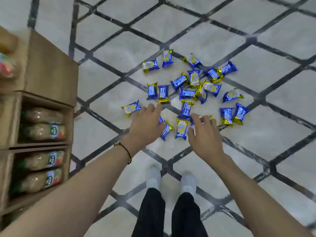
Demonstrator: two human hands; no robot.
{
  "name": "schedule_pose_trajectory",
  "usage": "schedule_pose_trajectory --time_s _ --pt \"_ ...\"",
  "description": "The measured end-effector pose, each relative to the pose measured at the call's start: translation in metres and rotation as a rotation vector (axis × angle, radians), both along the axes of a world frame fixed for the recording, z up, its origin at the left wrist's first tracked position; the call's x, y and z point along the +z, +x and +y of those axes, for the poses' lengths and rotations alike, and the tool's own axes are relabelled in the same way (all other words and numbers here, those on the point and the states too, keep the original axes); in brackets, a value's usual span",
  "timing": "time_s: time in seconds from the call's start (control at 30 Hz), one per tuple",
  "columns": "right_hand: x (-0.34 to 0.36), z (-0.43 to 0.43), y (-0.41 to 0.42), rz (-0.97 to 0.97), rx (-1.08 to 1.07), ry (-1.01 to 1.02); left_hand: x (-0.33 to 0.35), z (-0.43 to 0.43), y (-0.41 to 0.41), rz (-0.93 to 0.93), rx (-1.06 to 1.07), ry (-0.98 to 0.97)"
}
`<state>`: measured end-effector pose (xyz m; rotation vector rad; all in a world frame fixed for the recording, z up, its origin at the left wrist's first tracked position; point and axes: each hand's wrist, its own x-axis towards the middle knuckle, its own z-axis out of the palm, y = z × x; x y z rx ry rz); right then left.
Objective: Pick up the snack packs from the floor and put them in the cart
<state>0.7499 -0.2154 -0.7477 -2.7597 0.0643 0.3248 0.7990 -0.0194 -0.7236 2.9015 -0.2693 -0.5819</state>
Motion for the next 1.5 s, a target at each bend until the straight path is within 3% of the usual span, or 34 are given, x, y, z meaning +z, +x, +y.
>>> schedule_pose_trajectory --time_s 0.37,0.63,0.73,0.93,1.13,1.33,1.5 --pt "-0.321 0.026 -0.015 0.156 0.028 -0.119 -0.329 0.023 -0.029 0.097 -0.051 0.065" --pt "-0.452 0.020 0.021 0.235 -0.148 -0.126 -0.473 0.000 -0.017 0.031 -0.008 0.097" --pt "-0.477 0.020 0.033 0.255 -0.117 -0.145 -0.506 -0.009 -0.012 0.032 0.061 0.109" --pt "-0.495 0.027 0.049 0.291 -0.120 -0.099 -0.537 -0.019 -0.011 0.017 0.054 0.186" --pt "-0.485 0.033 0.046 0.291 -0.109 -0.027 -0.525 -0.014 -0.017 0.026 0.072 0.189" --pt "-0.453 0.034 0.035 0.314 -0.125 -0.042 -0.477 0.000 -0.012 0.052 0.134 0.187" --pt "-0.365 0.029 0.046 0.222 -0.139 -0.006 -0.391 0.000 0.003 0.038 0.188 0.145"
